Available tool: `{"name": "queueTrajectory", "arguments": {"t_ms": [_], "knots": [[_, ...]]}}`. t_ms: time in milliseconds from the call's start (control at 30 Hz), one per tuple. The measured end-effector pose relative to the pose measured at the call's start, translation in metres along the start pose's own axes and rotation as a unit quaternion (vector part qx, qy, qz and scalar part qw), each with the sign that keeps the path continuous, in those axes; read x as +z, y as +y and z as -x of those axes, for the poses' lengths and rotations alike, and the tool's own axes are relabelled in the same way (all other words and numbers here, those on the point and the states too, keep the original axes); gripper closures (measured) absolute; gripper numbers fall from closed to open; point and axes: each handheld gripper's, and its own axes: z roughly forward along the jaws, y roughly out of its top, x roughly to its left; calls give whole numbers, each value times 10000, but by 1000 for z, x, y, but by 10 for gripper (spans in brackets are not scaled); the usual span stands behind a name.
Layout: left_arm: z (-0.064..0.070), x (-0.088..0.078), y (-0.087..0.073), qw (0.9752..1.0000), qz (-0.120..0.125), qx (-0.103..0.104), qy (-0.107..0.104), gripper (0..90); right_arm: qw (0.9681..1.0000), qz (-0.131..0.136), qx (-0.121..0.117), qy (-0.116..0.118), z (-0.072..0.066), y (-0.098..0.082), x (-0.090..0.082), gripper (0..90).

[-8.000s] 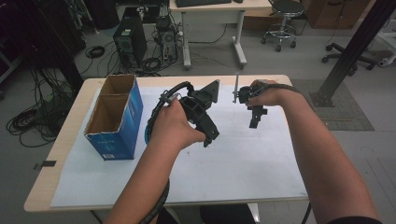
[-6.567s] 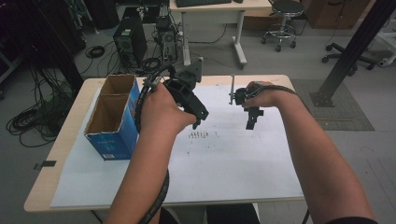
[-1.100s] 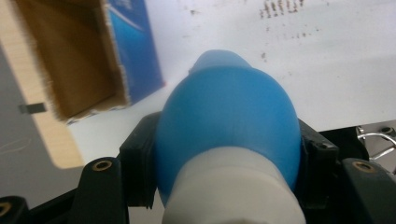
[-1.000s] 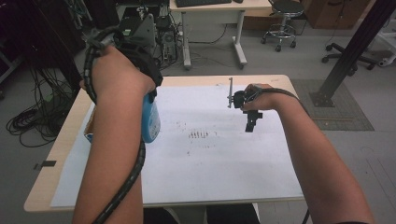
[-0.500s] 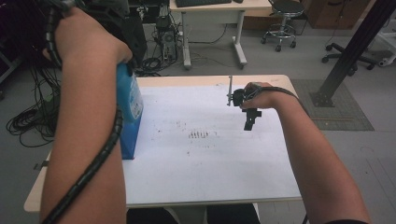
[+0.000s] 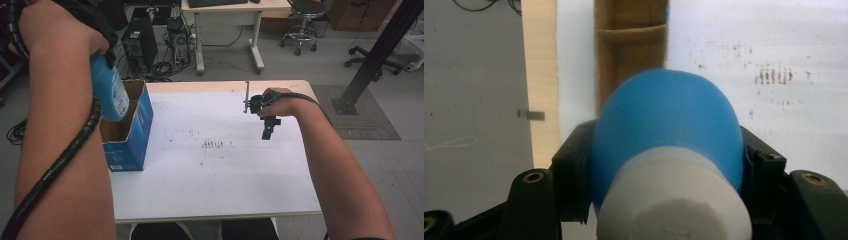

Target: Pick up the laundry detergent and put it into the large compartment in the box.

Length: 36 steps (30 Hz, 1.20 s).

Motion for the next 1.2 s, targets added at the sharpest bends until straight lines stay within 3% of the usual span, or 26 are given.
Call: {"name": "queueTrajectory", "arguments": {"t_ms": [100,633,833,1033,1200], "knots": [[-5,8,3,10000,-23,-81,4,378,10000,-11,19,-5,-1,0,-1,57],[-26,55,8,9999,-81,-103,-4,377,10000,-11,54,-50,-6,-7,-5,57],[-28,78,9,9999,-122,-65,104,377,10000,7,34,-41,-7,-6,-4,60],[-30,97,10,9999,-139,-49,-14,377,10000,17,43,-51,-8,-8,-4,59],[-32,112,11,9998,-211,-27,22,377,9999,4,85,-53,-7,-9,-5,58]]}}
